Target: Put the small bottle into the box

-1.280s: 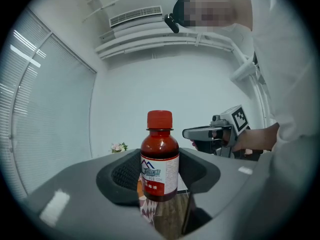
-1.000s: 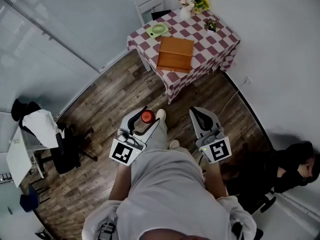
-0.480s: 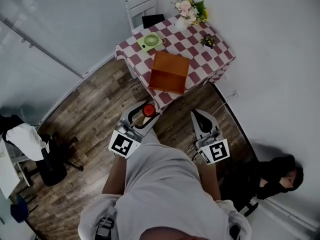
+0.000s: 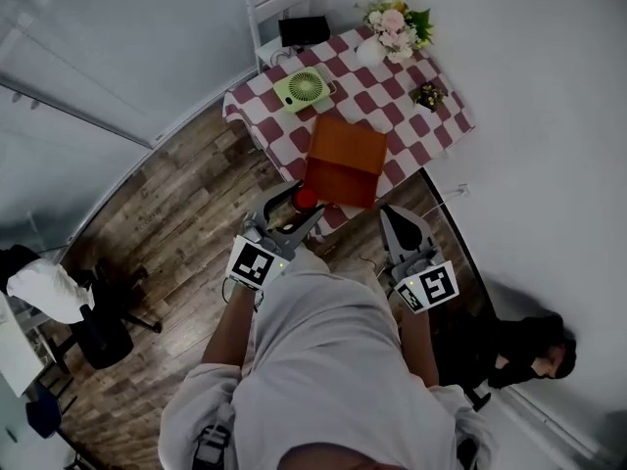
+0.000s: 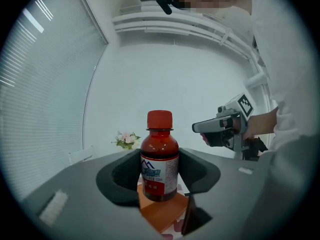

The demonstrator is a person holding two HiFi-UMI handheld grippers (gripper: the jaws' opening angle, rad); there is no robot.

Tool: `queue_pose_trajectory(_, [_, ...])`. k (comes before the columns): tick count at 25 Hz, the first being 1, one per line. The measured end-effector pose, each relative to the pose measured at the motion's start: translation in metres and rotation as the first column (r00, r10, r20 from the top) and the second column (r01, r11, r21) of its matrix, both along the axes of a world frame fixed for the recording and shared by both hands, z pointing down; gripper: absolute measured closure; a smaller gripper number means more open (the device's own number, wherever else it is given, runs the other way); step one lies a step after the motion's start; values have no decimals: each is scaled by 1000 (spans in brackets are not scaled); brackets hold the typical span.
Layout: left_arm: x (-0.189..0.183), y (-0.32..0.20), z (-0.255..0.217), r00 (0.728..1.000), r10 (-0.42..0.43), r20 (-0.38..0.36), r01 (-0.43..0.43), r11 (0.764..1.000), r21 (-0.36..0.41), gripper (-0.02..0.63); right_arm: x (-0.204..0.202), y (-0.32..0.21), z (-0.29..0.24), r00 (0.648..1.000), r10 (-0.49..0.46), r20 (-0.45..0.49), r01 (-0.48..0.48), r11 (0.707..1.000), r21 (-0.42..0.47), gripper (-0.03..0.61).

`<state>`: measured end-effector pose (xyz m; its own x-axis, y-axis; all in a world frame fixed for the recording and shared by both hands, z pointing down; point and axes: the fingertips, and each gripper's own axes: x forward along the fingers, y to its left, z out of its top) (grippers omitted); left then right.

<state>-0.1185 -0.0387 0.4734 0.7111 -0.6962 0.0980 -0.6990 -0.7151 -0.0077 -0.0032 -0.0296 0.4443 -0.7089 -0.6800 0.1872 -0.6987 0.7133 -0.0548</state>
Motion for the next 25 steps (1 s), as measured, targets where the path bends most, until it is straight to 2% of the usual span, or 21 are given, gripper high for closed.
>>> queue_pose_trajectory(3, [-5, -23, 13, 998, -63, -5, 63, 998, -5, 394, 1, -21, 5, 1000, -9, 10, 9, 1000, -23, 577])
queue_pose_trajectory(7, [-9, -45, 26, 982, -176, -62, 176, 984, -16, 394, 15, -44, 11, 999, -34, 30, 36, 998, -45, 578])
queue_pose_trajectory(9, [-5, -51, 35, 980, -189, -57, 188, 982, -25, 394, 23, -53, 13, 997, -64, 40, 66, 997, -43, 578])
queue_pose_trajectory(14, [18, -57, 55, 987, -157, -29, 156, 987, -27, 394, 44, -67, 14, 992, -111, 62, 112, 993, -23, 577])
queue_pose_trajectory(16, [29, -60, 65, 991, -130, 14, 130, 991, -27, 394, 49, -70, 13, 990, -113, 82, 115, 993, -12, 577])
queue_pose_trajectory(20, [52, -67, 98, 989, -32, 145, 41, 997, -61, 394, 49, -63, 13, 985, -134, 110, 135, 991, 3, 578])
queue_pose_trajectory(22, [63, -71, 119, 976, 27, 217, -7, 996, -92, 394, 47, -57, 12, 982, -145, 118, 145, 989, 10, 578])
queue_pose_trajectory(25, [76, -76, 155, 941, 117, 317, -69, 985, -159, 394, 48, -48, 10, 979, -154, 135, 153, 988, 18, 578])
